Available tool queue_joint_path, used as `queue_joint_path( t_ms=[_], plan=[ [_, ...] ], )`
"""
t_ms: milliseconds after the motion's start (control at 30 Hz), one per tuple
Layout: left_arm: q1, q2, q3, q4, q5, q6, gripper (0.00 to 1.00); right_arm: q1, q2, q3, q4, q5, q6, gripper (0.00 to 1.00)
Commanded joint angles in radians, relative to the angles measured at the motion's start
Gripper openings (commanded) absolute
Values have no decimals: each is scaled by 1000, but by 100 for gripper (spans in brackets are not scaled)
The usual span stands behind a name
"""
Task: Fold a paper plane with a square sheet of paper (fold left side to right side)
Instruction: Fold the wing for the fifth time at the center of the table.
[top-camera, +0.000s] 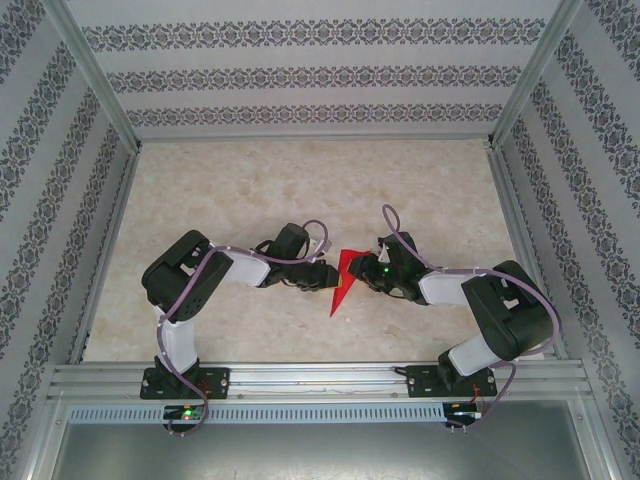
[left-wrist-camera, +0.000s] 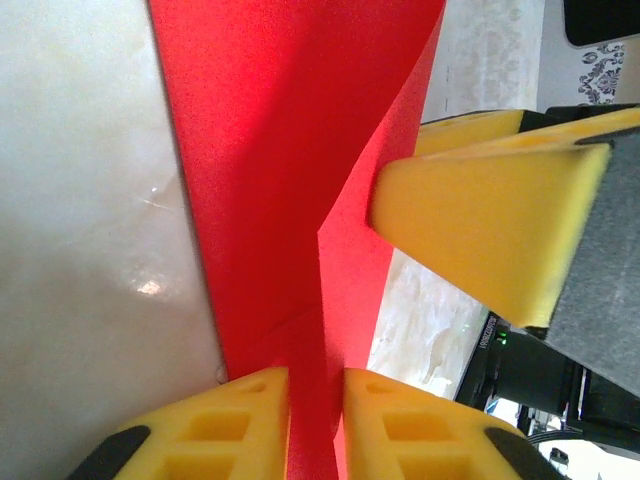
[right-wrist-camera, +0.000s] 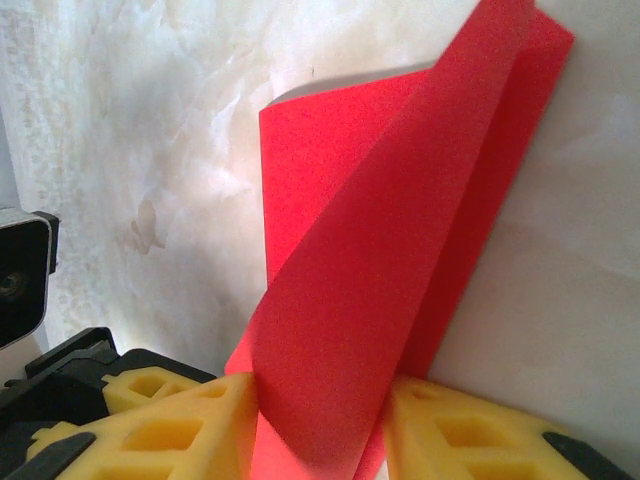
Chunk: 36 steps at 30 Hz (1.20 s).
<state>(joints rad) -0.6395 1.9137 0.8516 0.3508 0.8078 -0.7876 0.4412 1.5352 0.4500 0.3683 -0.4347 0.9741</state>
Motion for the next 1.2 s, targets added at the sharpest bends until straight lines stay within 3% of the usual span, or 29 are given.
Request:
queue_joint_path(
  t_ms=[0, 233, 1167],
  plan=[
    [10, 19, 28, 0, 0, 28, 15, 28, 97, 5, 0, 47, -14, 39],
    [11, 27, 37, -40, -31, 57, 9, 30, 98, 6, -6, 48, -17, 39],
    [11, 85, 53, -154, -133, 143, 4, 30, 16, -2, -55, 44, -11, 37]
  ],
)
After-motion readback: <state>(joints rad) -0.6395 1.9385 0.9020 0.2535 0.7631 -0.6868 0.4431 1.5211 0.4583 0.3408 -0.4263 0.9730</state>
